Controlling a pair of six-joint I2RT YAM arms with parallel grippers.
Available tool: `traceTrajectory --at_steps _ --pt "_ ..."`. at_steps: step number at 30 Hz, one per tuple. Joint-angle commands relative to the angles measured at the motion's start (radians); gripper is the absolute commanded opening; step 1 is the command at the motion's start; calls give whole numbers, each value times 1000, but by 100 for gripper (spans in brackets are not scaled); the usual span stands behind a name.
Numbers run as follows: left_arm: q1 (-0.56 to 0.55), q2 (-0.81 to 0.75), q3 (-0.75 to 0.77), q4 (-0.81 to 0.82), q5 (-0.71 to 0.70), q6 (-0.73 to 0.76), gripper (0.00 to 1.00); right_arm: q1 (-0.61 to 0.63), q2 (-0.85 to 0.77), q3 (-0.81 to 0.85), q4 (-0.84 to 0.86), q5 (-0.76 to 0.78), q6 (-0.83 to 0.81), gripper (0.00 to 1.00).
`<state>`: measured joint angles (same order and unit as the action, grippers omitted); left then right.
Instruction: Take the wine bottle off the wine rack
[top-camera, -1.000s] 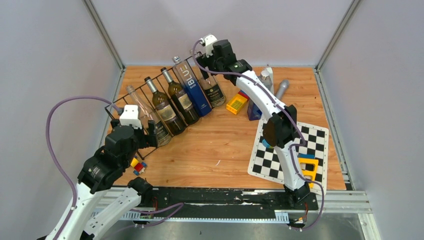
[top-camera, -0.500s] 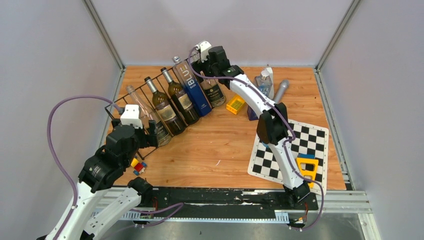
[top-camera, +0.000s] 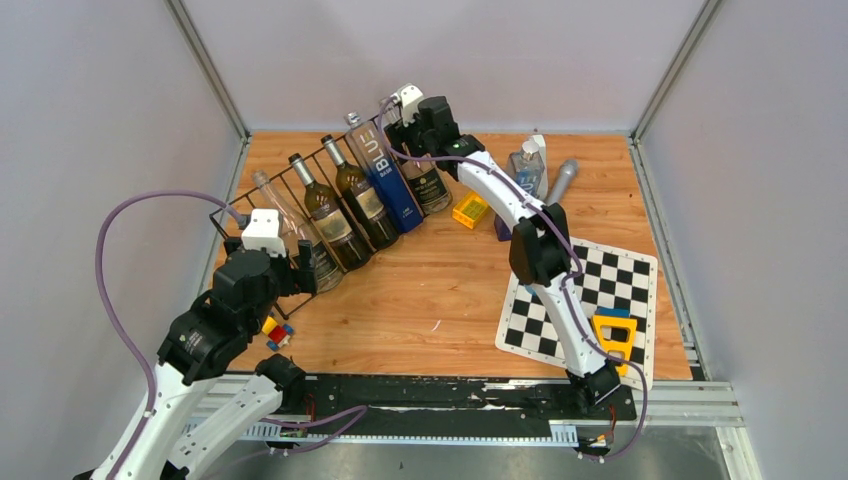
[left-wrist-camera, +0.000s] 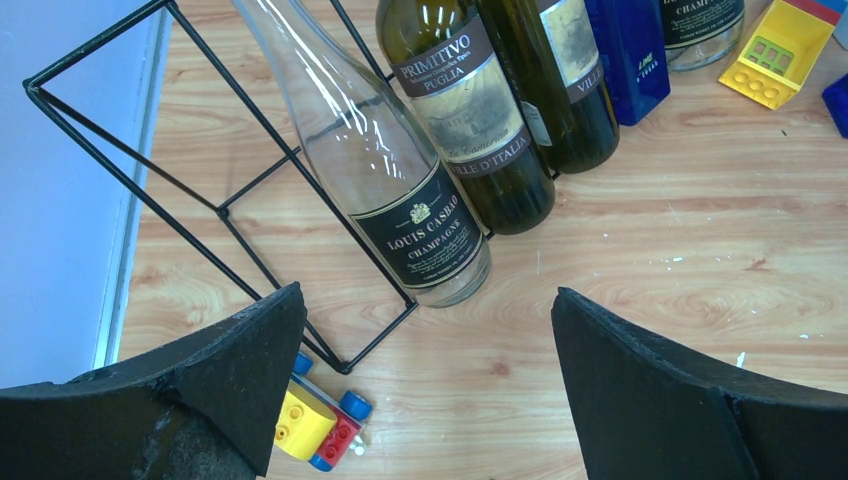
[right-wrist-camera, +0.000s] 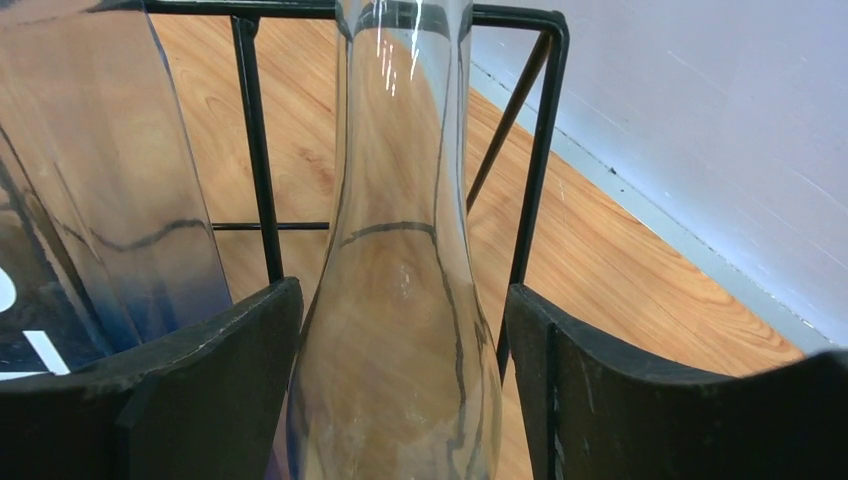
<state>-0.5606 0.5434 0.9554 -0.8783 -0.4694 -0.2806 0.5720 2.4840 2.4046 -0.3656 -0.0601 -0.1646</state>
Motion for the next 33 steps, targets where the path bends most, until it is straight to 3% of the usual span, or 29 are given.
traceTrajectory --at_steps 1,5,11,17,29,33 --pt "4 7 -3 34 8 17 100 -3 15 45 60 -16 -22 74" --pt "4 7 -3 34 6 18 100 -3 3 38 60 -15 -28 66" --pt "4 5 -4 34 4 17 100 -1 -65 -27 79 -37 -34 48" --pt "4 -1 -4 34 -2 18 100 6 -113 -51 85 -34 -59 16" --pt "4 -6 -6 35 -7 17 100 15 -209 -119 109 -33 -74 0" --pt "4 -7 -6 35 -9 17 100 15 -263 -181 125 -8 -59 0"
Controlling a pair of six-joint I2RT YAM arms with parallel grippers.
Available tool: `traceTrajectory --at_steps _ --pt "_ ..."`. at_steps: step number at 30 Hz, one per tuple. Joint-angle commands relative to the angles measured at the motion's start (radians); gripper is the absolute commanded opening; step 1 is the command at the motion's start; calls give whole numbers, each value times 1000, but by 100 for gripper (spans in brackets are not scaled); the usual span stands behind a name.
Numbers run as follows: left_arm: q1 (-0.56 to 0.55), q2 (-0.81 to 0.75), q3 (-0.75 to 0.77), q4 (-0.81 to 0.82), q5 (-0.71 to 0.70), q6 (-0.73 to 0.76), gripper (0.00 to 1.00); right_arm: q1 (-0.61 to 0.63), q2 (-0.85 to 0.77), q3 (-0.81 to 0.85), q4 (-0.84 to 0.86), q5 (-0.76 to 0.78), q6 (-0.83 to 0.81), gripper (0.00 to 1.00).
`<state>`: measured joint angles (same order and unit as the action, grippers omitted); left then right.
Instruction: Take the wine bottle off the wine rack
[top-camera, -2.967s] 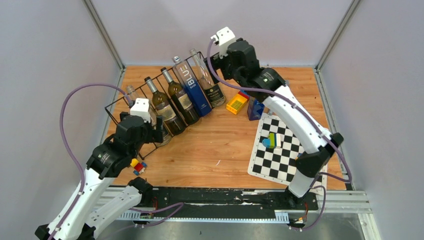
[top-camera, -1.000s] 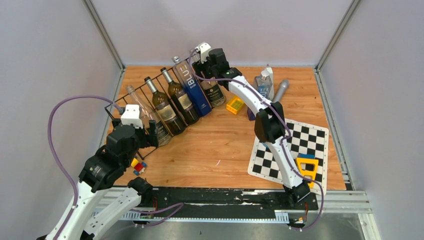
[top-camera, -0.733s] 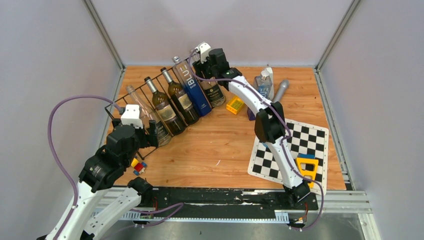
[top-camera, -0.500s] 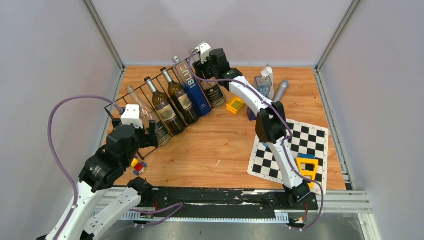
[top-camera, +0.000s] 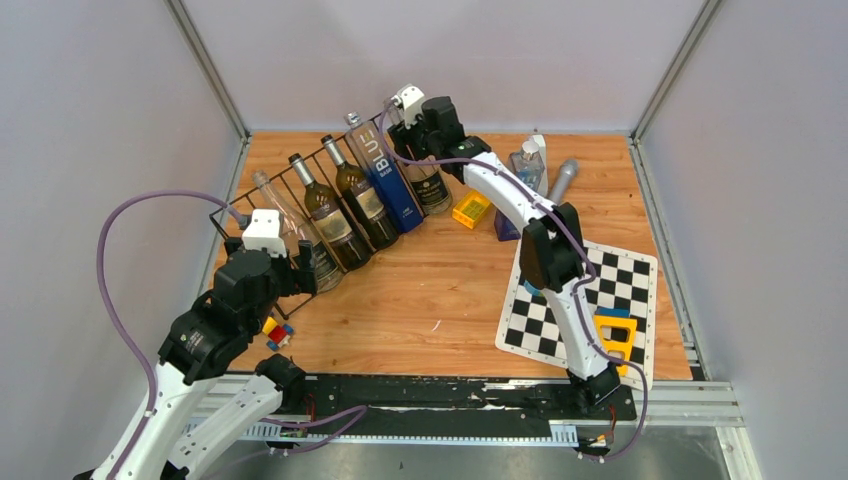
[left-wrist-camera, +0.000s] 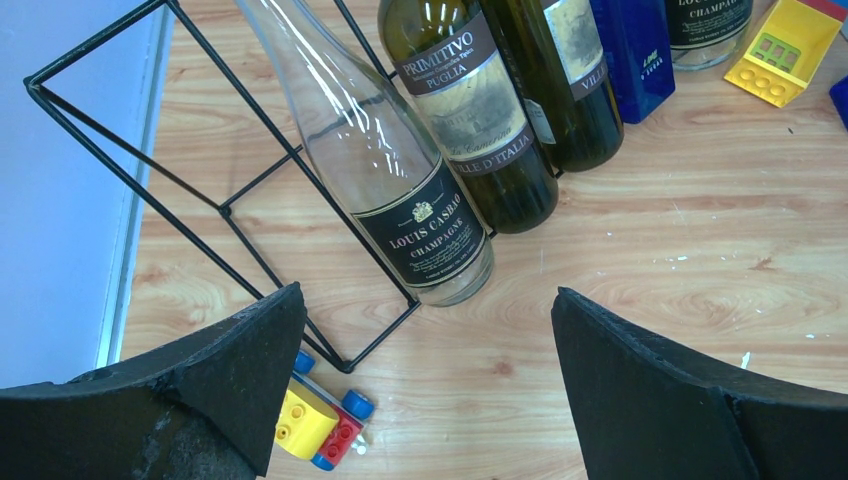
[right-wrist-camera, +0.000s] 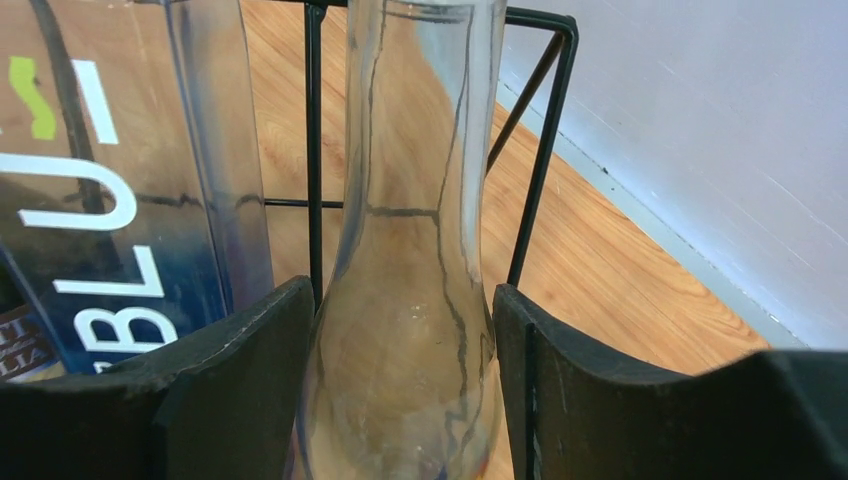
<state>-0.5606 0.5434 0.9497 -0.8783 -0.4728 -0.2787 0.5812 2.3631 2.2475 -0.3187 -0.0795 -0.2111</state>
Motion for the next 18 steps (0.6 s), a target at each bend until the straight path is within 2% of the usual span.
traceTrajectory --at_steps 1,18 --pt "5 -6 -1 35 -7 15 100 6 -156 -40 82 18 -8 0" --pt "4 -8 -2 37 -3 17 100 6 -379 -314 167 133 81 0"
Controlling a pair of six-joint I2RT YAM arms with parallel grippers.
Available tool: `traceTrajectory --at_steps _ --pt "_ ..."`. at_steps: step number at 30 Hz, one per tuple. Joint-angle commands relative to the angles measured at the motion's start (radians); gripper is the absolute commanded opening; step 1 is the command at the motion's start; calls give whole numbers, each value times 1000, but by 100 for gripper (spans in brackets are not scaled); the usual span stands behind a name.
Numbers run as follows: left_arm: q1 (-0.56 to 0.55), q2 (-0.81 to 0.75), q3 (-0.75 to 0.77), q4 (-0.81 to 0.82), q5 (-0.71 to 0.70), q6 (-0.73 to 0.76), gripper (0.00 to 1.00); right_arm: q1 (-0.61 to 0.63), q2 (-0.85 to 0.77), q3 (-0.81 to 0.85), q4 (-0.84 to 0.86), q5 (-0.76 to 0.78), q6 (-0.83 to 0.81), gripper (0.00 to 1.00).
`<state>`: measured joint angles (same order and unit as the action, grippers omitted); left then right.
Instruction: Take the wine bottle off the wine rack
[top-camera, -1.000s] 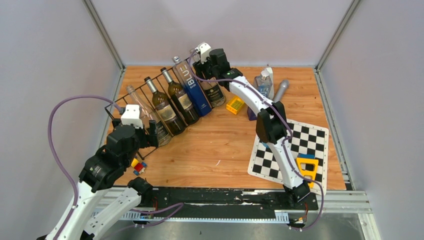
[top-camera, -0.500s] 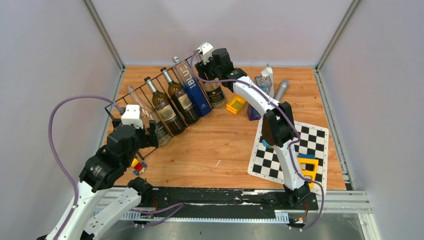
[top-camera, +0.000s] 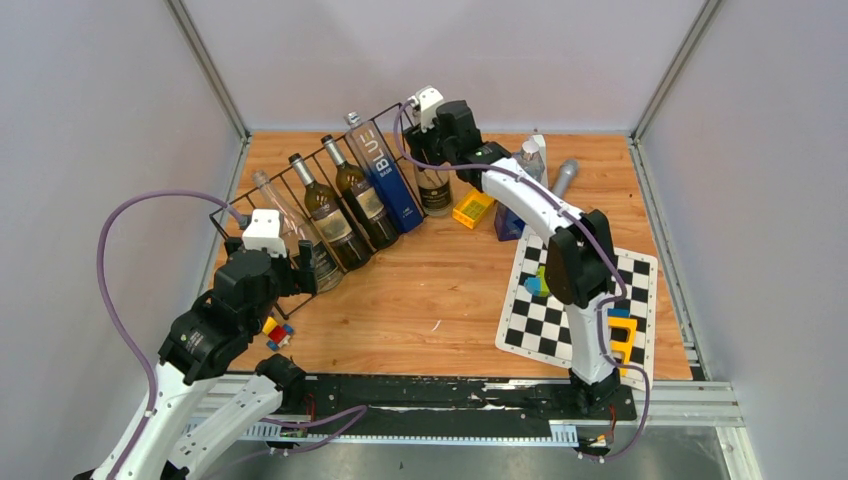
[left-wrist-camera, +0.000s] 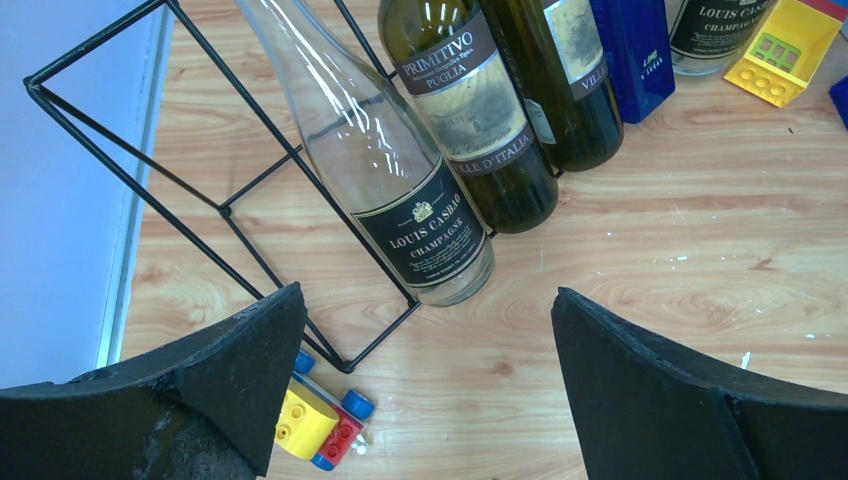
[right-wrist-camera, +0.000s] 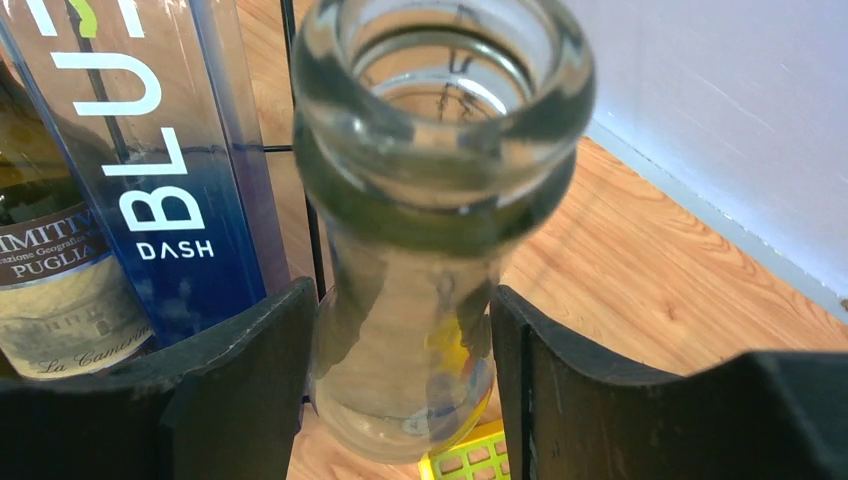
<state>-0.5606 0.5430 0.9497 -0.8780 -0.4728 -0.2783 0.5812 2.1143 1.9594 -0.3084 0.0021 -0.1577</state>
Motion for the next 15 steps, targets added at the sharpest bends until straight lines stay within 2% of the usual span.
traceTrajectory --at_steps 1,15 --pt "4 -8 -2 35 -1 16 100 6 -143 -44 161 54 32 0" --pt "4 -14 -2 35 -2 16 100 22 -286 -229 208 88 46 0"
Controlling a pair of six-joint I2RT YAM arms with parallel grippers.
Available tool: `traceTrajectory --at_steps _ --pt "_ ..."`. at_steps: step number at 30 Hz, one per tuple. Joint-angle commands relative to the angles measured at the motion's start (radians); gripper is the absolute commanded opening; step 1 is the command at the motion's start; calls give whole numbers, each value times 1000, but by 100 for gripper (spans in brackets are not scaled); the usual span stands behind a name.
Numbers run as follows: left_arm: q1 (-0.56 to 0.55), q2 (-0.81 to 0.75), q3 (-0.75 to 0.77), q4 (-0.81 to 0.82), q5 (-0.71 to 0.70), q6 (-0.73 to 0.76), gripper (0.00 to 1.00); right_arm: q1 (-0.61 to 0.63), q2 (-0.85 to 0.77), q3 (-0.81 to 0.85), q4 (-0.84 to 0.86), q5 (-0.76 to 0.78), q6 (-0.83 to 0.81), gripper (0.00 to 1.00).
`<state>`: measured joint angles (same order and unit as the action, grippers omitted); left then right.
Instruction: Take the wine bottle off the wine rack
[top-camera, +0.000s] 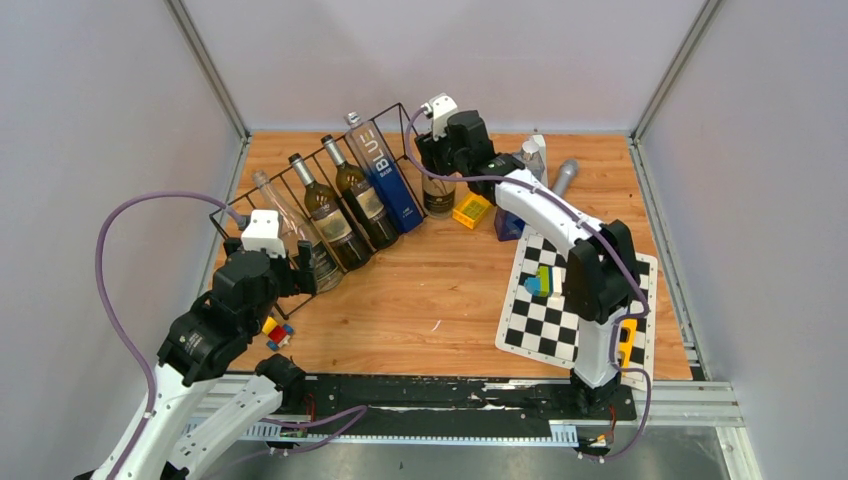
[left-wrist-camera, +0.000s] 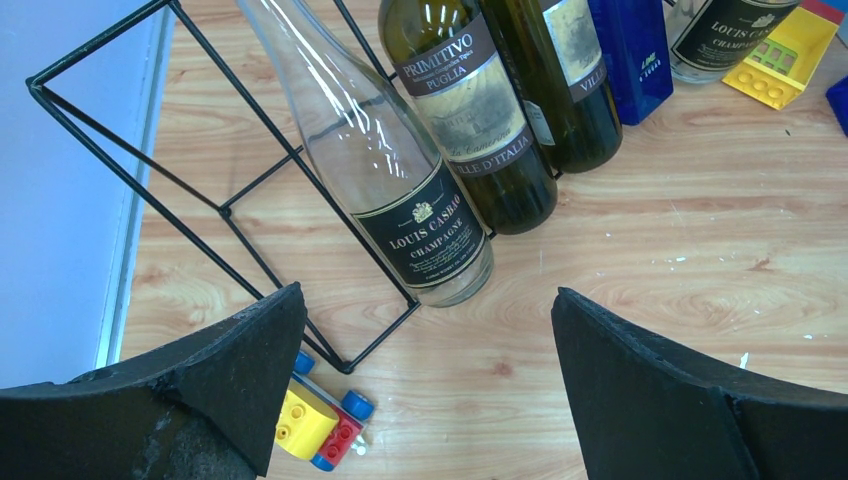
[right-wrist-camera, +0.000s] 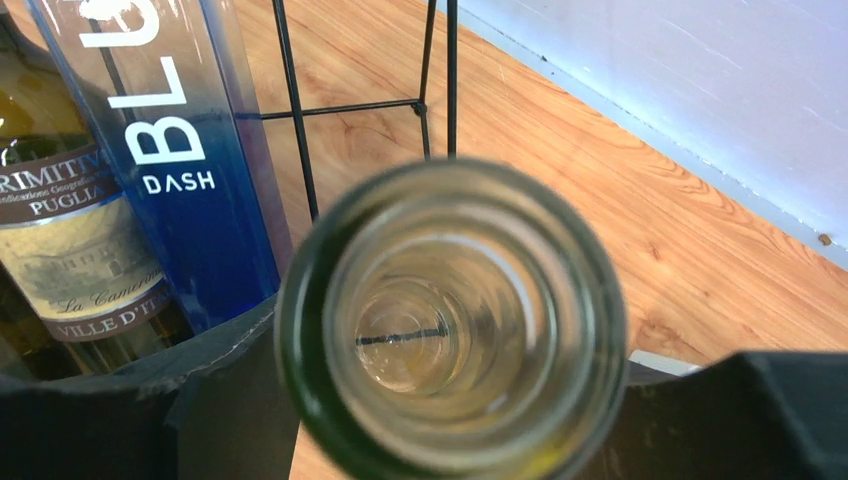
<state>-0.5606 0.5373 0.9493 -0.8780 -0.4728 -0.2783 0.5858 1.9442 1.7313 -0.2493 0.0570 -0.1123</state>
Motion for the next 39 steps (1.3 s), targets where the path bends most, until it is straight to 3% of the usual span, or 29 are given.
traceTrajectory --at_steps 1,31,39 --pt "4 -8 -2 36 -2 16 100 20 -124 -15 153 32 -2 0" --pt "4 -8 -3 37 2 18 100 150 -370 -291 125 120 67 0" --pt "4 -8 -4 37 1 18 100 150 -368 -332 118 154 72 0"
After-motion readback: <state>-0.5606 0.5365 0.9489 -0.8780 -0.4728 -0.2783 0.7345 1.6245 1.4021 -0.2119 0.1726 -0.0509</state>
